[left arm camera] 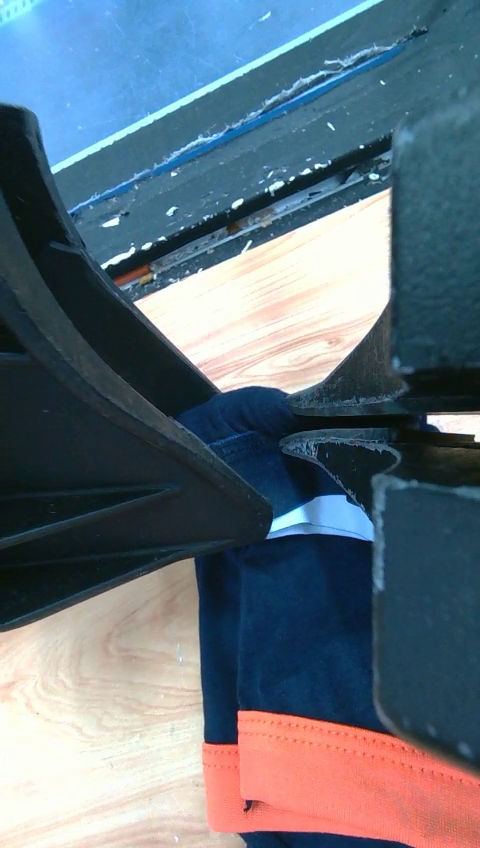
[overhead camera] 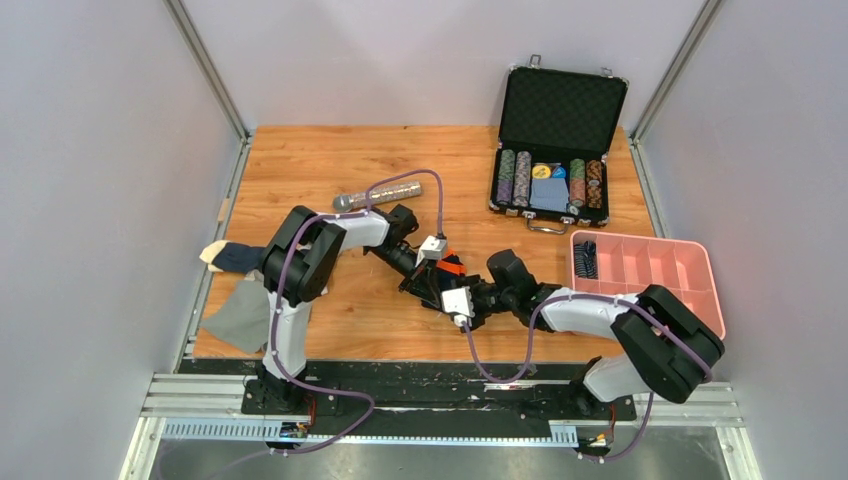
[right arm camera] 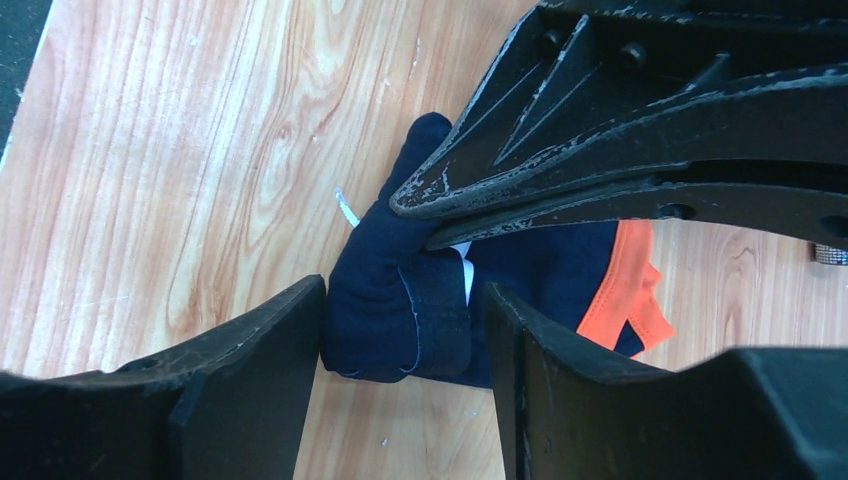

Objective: Roll the underwear
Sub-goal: Roll the underwear to the center of the board.

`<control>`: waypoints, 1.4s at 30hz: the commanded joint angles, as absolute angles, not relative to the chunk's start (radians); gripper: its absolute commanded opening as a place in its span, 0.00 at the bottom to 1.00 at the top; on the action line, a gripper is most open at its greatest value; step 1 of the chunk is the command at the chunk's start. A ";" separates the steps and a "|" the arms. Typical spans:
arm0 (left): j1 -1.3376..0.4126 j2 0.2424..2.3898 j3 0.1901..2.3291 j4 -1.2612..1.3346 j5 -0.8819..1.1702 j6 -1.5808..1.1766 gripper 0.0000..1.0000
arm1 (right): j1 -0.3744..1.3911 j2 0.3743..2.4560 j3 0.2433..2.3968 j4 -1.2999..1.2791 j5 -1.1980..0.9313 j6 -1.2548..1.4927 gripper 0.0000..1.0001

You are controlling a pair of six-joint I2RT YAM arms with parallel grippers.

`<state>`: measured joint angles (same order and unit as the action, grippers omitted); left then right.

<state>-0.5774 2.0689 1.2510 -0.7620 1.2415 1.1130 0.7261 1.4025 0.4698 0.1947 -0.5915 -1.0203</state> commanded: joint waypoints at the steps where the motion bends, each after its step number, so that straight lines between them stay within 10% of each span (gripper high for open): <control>1: -0.565 2.097 1.255 -0.801 1.253 1.051 0.00 | 0.745 1.439 0.450 0.303 -0.565 -1.037 0.58; 17: -0.491 2.004 1.120 -0.511 1.209 0.530 0.00 | 0.702 1.567 0.772 -0.284 -0.629 -0.991 0.06; 42: -0.367 2.249 1.360 -0.849 1.290 0.442 0.01 | 0.452 2.123 1.284 -0.886 -1.048 -0.558 0.01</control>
<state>-0.4114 2.2261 1.3380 -0.8284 1.3582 0.5003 0.5407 2.0094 1.2480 -0.7052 -0.9836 -0.6743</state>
